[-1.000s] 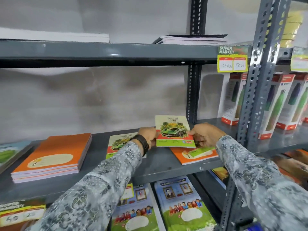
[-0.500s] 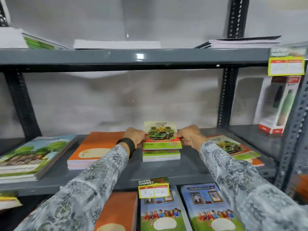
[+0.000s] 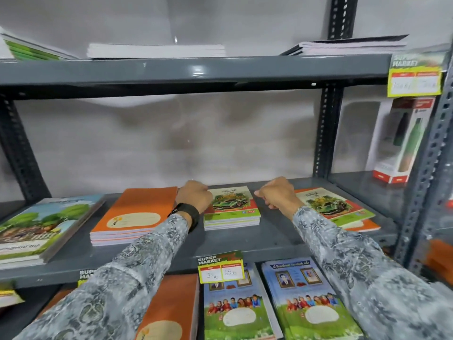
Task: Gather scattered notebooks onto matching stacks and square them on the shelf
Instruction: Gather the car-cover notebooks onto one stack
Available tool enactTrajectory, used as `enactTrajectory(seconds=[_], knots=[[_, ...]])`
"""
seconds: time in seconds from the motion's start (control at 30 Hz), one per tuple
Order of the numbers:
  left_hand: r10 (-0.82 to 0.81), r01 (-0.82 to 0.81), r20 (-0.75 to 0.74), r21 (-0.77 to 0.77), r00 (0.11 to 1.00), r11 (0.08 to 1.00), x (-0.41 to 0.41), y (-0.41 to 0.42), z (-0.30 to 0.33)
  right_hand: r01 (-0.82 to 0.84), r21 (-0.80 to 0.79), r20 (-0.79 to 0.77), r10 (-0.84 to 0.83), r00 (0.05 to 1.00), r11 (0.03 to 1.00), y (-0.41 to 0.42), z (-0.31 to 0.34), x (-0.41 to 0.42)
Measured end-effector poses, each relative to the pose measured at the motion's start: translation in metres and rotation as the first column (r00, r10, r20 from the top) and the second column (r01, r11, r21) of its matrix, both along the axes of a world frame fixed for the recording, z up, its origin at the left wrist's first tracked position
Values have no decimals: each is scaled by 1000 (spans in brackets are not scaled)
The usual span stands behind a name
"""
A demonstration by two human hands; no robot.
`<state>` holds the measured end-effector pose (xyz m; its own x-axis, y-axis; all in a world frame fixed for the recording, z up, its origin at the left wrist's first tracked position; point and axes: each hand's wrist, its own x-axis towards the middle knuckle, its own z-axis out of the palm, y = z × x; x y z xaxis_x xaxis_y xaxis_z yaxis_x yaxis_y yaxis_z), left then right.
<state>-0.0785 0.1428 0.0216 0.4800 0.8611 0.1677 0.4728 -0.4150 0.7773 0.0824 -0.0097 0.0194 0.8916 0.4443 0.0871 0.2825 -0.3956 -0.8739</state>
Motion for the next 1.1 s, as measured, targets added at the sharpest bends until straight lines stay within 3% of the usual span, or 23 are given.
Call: enactTrajectory(seconds=[0.13, 0.3, 0.4, 0.53, 0.7, 0.93, 1.1], knots=[[-141, 139, 113, 23, 984, 990, 28, -48, 15, 22, -12, 147, -20, 989, 1000, -41, 12, 28], [-288, 309, 159, -128, 944, 942, 80, -117, 17, 158, -117, 217, -130, 968, 981, -103, 16, 79], [-340, 367, 154, -211, 928, 906, 111, -142, 6, 222, -261, 236, -161, 958, 940, -136, 13, 95], [-320, 363, 172, -421, 932, 832, 145, -156, -15, 212, -429, 257, -106, 961, 878, -162, 4, 105], [-248, 320, 202, -601, 948, 733, 161, -173, -11, 133, -509, 175, -50, 983, 851, -172, -3, 128], [-203, 298, 218, -706, 955, 643, 162, -180, -3, 211, -425, 168, -153, 974, 880, -167, -5, 143], [-96, 314, 315, -773, 944, 551, 159, -173, -8, 221, -255, -59, -243, 968, 941, -164, 2, 144]])
